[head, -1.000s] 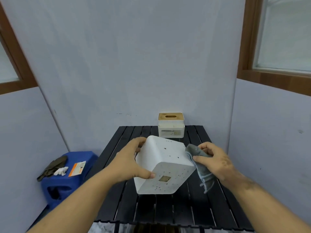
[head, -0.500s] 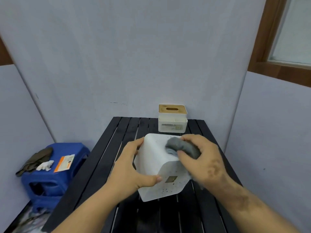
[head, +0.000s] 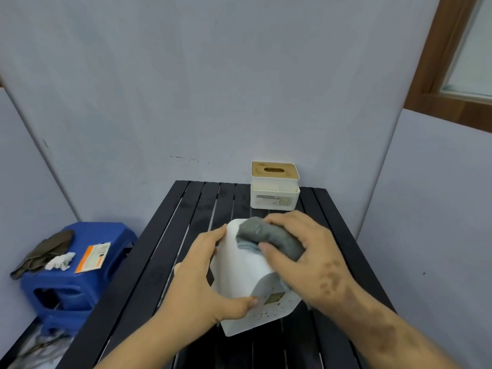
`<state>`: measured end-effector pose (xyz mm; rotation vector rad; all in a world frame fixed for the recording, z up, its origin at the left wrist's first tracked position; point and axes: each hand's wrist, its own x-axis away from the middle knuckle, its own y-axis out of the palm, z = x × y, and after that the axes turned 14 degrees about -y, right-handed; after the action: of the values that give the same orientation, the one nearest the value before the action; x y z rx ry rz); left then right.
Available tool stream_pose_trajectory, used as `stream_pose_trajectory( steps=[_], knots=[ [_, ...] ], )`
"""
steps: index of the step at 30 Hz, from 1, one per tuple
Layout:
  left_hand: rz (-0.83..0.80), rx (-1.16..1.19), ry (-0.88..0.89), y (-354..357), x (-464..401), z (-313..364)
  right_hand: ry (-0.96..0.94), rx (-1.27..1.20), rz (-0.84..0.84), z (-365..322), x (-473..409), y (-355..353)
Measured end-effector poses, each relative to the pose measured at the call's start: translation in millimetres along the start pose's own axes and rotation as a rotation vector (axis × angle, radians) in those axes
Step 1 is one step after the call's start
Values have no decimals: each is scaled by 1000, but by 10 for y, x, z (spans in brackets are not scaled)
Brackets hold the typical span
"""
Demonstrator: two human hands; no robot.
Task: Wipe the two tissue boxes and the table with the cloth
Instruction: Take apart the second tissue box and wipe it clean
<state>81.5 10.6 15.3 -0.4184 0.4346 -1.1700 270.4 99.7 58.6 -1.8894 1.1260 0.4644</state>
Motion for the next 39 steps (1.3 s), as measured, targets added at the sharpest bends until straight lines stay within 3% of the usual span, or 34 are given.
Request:
stream_pose_trajectory(
  steps=[4,6,8,11,13,17,19,22,25,28,31,33,36,39],
  knots=[
    [7,-14,-7,13,35,-15,353,-9,164,393,-68,-228],
    [1,-25,-22,37,50,-8,419,81,170,464,-79,-250],
    [-4,-30,-31,40,59,1,306,180,89,308,-105,-134],
    [1,-18,-18,12,54,-45,37,100,0,-28,-142,113],
    [9,-24,-25,-4,60,-61,28,56,-33,7,-186,124],
    [4,-22,-43,3,87,-39,394,206,21,484,-225,-216],
    [-7,-11,-38,8,98,-21,468,249,17,535,-200,-260],
    [-16,7,-51,5,106,2,180,319,-49,245,-213,-8],
    [14,-14,-42,11,106,-42,-10,112,-55,-54,-230,207],
    [22,-14,-36,-1,121,-39,145,45,15,211,-221,63],
    [8,-10,-41,-13,132,-9,376,134,73,526,-184,-213],
    [0,-4,-39,-9,131,1,411,166,72,545,-155,-231],
    [-7,-13,-36,-2,109,-12,151,229,-11,245,-172,-33],
    [-4,-14,-23,-12,46,-47,-81,-24,-136,40,-211,63]
  ],
)
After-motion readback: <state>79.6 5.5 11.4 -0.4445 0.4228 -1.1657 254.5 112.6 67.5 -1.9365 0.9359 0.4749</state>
